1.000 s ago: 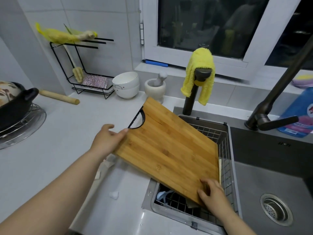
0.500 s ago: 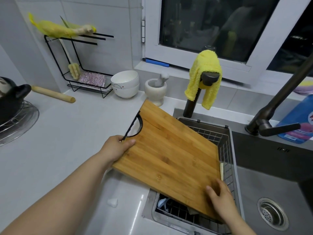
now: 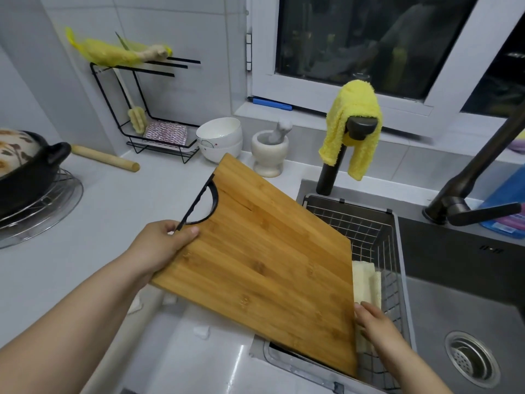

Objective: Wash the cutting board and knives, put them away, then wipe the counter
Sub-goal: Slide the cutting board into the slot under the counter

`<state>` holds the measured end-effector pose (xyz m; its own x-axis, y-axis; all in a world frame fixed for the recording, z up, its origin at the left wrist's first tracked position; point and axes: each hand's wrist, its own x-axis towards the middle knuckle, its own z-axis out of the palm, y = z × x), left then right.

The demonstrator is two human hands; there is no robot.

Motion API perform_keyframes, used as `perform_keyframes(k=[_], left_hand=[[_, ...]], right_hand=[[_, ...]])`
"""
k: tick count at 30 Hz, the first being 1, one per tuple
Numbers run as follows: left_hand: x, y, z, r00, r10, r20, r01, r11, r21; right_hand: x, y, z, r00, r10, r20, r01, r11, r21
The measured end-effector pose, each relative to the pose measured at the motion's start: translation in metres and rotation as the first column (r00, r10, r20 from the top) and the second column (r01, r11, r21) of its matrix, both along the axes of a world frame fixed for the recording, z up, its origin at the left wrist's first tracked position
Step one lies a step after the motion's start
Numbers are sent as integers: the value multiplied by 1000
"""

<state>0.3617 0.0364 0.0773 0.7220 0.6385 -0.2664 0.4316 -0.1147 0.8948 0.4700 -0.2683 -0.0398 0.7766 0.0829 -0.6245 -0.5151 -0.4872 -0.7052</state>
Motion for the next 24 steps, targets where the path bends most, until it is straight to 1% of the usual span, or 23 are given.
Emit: perform_keyframes(k=[2,5,8,11,12,15,18,22,24], left_hand=[[-9,3,3,1000,29,4,-29,999,15],[-23,6,0,997,78,21,-78,997,2],[-32,5,-4,991,132,32,-132,991,-7],[-42,0,-7,982,183,41,-183,983,-18],[-46,-2,-7,979,199,40,-198,980,-24],[-63,-10,-3,964,259,67,-256,966,-47],[-90,-19,5,939,330,98,-331,944,-4],[-146,-27,11,883,452,125,-460,887,37],[-182,-33,9,837,535,116,-543,839,47]], right_hand=[[1,6,3,996,-22,-88,30,995,93],[3,15,9,994,-22,-107,37,990,139],[3,18,20,980,-70,-188,110,972,210],[7,15,29,971,-133,-199,180,955,238],[7,14,33,972,-140,-187,185,949,254],[6,7,49,991,-92,-101,116,957,267],[0,6,63,1000,-24,20,17,955,298],[-12,22,74,988,63,143,-108,935,338],[-23,39,78,970,156,187,-213,916,341]])
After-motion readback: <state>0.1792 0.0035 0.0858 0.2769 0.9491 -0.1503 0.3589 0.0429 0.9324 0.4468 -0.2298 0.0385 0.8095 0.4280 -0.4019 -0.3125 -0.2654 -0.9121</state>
